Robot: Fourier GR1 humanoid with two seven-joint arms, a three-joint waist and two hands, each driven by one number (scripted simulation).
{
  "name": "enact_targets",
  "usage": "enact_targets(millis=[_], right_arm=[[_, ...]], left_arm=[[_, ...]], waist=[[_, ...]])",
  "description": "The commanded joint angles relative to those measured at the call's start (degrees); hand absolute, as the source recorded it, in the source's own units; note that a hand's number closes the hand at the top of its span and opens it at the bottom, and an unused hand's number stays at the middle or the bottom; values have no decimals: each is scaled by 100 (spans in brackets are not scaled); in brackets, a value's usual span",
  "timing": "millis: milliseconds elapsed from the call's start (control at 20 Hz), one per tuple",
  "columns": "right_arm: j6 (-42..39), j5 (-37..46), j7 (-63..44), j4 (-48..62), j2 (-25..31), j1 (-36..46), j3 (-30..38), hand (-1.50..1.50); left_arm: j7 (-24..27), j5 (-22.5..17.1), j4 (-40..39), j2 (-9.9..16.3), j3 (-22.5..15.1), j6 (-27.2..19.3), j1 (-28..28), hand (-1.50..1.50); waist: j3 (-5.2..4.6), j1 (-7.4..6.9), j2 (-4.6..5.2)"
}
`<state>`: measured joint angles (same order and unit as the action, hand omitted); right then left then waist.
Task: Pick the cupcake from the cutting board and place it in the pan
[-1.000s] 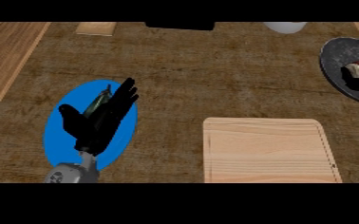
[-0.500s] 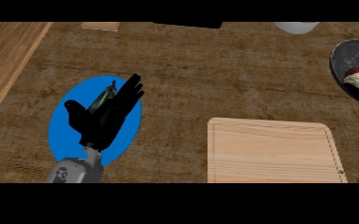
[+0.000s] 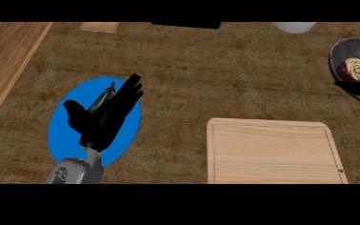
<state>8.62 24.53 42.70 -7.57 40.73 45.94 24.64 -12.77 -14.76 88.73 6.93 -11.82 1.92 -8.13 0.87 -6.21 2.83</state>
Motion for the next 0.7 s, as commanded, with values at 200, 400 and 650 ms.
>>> enact_targets(millis=[200, 400, 650], right_arm=[[-1718, -659, -73, 339, 460, 41, 622, -150], [-2471, -677, 9, 412, 638, -163, 627, -150], [-3418, -607, 266, 335, 988, -349, 543, -150]], left_arm=[[64, 74, -34, -46, -45, -42, 98, 0], [-20, 48, 85, -63, -26, -83, 34, 0], [120, 53, -40, -115, -7, -86, 119, 0]], waist=[[-3, 104, 10], [10, 124, 5], [6, 167, 9]])
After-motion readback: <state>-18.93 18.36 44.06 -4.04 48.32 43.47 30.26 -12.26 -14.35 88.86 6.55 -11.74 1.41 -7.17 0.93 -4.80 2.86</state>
